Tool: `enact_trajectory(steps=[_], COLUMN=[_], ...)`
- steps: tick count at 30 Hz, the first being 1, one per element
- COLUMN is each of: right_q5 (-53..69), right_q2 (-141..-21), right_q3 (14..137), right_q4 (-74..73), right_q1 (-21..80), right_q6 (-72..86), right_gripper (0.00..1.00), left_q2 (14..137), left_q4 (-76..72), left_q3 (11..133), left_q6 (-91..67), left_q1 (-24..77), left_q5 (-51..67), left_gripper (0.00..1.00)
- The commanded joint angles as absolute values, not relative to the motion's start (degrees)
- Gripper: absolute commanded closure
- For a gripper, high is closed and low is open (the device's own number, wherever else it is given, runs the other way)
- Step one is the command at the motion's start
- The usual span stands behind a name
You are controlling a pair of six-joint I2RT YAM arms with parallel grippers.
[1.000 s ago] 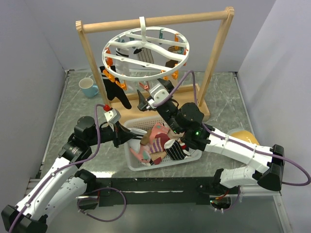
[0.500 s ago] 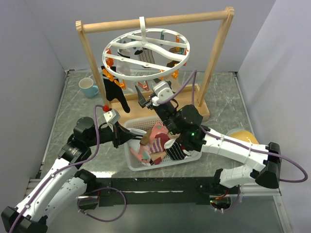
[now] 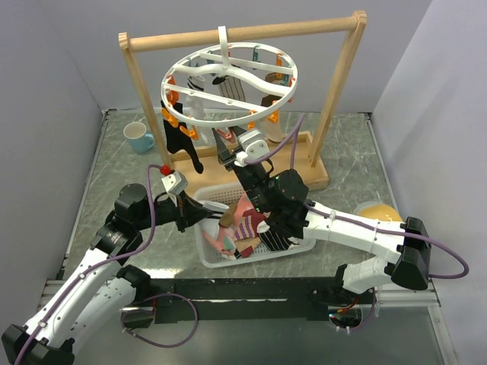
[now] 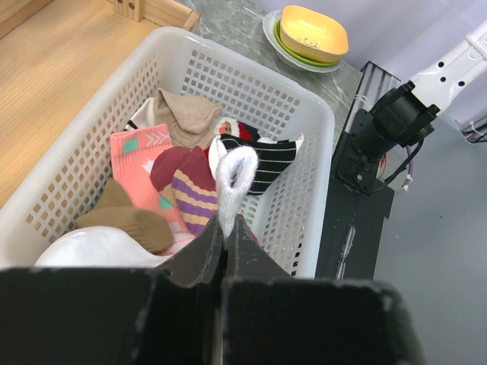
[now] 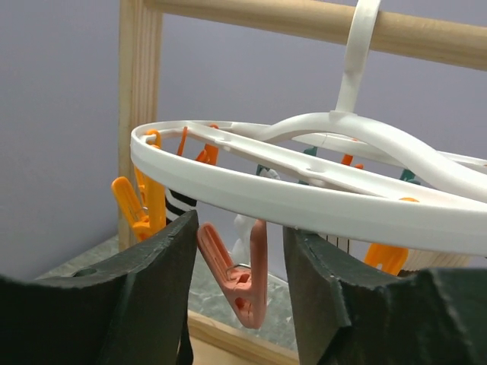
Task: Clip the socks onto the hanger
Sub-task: Open the clamp at the hanger.
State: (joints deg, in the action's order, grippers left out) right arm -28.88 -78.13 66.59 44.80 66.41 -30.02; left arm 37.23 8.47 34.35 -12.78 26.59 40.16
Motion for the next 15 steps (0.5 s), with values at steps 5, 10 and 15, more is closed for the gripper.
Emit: enact_trajectory(steps=[5, 10, 15], right_q5=[-26.99, -23.56, -13.93], right_q2=[-74.27, -71.63, -68.91], right_q3=[67.59, 69.78, 71.89], right_q4=[42.02, 33.42, 22.07], right_q1=[66.88, 66.53, 63.03], right_q6=[-25.06, -17.51, -0.29], right_gripper=[0.62, 0.71, 0.82], left_q2=[37.0, 39.28, 43.32], left_q4=[6.77, 6.85, 10.0], left_q3=[36.56, 43.76, 53.67], left_q6=[-12.4, -10.46, -9.15], left_q1=[26.02, 25.58, 25.49], left_q5=[39.64, 38.94, 39.72], left_gripper=[0.99, 0.99, 0.99])
